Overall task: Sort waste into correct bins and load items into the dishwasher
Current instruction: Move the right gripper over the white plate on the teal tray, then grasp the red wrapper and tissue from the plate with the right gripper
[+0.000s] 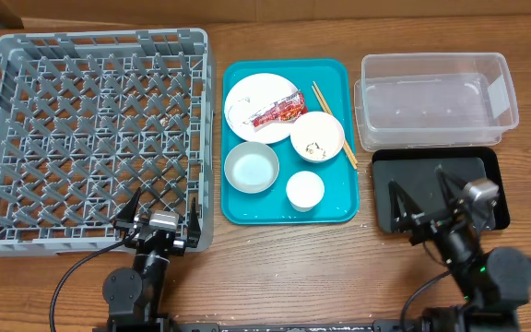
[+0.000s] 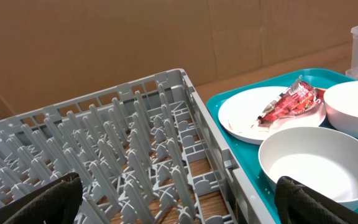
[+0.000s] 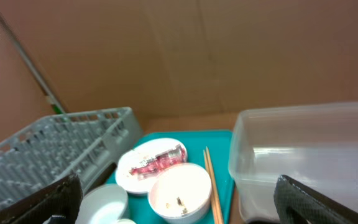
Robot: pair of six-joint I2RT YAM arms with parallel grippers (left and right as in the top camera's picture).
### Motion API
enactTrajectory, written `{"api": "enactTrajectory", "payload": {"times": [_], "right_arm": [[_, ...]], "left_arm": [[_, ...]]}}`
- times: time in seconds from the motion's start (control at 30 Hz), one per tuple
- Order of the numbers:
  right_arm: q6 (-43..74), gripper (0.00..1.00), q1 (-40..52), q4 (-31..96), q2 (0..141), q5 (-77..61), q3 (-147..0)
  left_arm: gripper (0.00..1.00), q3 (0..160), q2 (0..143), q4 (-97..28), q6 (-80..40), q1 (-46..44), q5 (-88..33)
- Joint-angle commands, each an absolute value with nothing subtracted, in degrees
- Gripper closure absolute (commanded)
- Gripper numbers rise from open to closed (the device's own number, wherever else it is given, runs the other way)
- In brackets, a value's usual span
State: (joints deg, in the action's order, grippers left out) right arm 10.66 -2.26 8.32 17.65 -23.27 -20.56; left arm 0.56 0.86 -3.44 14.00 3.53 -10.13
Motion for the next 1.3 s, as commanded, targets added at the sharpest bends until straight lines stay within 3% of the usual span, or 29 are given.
{"api": "enactTrajectory", "payload": {"times": [0.0, 0.27, 0.7, 0.97, 1.27], "right_arm": [[8.49, 0.00, -2.26, 10.70, 26.04, -27.59, -30.04], [8.51, 0.00, 1.85, 20.53, 53.21, -30.33, -53.60], [8.54, 0.00, 24.08, 38.83, 101.34, -15.27, -98.15], [12.95, 0.00, 27.42, 24.77, 114.69, -15.88, -99.39], [10.37, 0.05, 30.72, 23.97, 124.88, -1.50, -99.39]], "left_arm": [[0.00, 0.27, 0.32, -3.38, 15.22, 4.12, -10.55], [0.00, 0.27, 0.32, -3.38, 15.22, 4.12, -10.55], [0.00, 0.27, 0.32, -3.38, 15.22, 4.12, -10.55], [0.00, 0.27, 0.32, -3.38, 15.22, 4.12, -10.55], [0.00, 0.27, 0.32, -3.38, 15.22, 4.12, -10.57]]}}
